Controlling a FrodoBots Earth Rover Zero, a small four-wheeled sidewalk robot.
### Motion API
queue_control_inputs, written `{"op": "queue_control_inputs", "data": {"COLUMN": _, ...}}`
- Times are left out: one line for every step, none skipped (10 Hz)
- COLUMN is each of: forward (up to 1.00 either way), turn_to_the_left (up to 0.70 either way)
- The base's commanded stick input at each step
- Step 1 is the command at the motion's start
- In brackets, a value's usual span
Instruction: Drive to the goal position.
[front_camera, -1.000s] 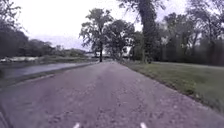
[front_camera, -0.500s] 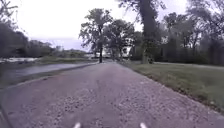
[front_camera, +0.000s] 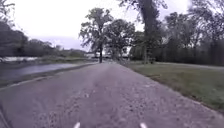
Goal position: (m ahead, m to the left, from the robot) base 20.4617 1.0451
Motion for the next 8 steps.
{"op": "queue_control_inputs", "data": {"forward": 0.7, "turn_to_the_left": 0.0}}
{"op": "queue_control_inputs", "data": {"forward": 0.7, "turn_to_the_left": 0.0}}
{"op": "queue_control_inputs", "data": {"forward": 0.7, "turn_to_the_left": 0.0}}
{"op": "queue_control_inputs", "data": {"forward": 0.7, "turn_to_the_left": 0.0}}
{"op": "queue_control_inputs", "data": {"forward": 0.7, "turn_to_the_left": 0.0}}
{"op": "queue_control_inputs", "data": {"forward": 0.7, "turn_to_the_left": 0.0}}
{"op": "queue_control_inputs", "data": {"forward": 0.7, "turn_to_the_left": 0.0}}
{"op": "queue_control_inputs", "data": {"forward": 0.7, "turn_to_the_left": 0.0}}
